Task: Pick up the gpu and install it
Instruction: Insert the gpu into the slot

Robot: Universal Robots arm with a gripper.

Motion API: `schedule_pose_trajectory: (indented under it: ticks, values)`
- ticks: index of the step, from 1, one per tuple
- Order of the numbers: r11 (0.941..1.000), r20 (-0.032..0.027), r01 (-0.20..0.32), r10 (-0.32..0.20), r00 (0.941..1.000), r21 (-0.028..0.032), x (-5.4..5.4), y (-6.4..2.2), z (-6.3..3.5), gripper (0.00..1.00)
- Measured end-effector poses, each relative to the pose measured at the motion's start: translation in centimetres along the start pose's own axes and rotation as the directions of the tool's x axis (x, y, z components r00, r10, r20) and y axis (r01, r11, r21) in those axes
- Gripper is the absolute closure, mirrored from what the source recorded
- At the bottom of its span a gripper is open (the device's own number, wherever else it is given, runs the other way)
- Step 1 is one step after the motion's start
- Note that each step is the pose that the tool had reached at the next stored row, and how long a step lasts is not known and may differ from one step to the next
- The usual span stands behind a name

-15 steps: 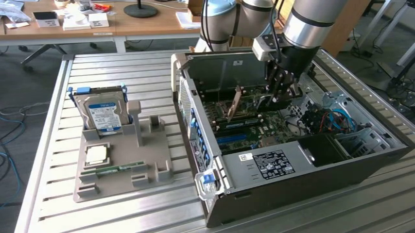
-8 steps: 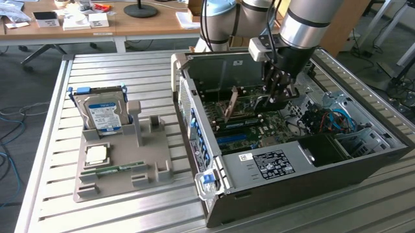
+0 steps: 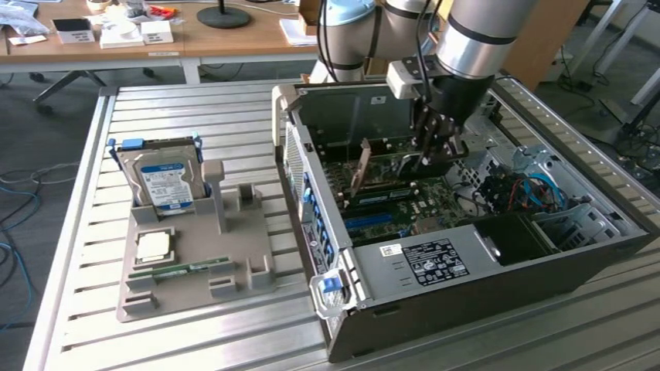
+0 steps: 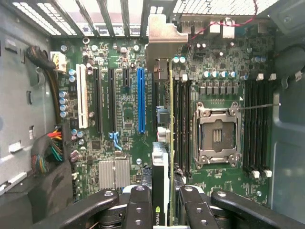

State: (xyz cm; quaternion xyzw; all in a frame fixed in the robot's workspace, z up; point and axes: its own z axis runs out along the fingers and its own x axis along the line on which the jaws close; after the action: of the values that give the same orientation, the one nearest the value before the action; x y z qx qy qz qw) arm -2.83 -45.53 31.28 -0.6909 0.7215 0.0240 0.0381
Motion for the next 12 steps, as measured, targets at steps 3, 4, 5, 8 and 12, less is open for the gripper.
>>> schedule_pose_trajectory:
  ticks: [3,4,5,8,12]
  values:
    - [1.0,0.0001,0.0,0.0,1.0,0.0001,0.01,0.25,0.01,0.73]
    - [1.0,0.0,0.0,0.0,1.0,0.0001,0.01,0.25,0.01,0.73]
    - [1.0,0.0,0.0,0.0,1.0,0.0001,0.01,0.25,0.01,0.73]
    - [1.0,0.0001,0.0,0.0,1.0,0.0002,0.03,0.28,0.11,0.73]
    - [1.0,0.0,0.0,0.0,1.0,0.0001,0.06,0.33,0.47,0.73]
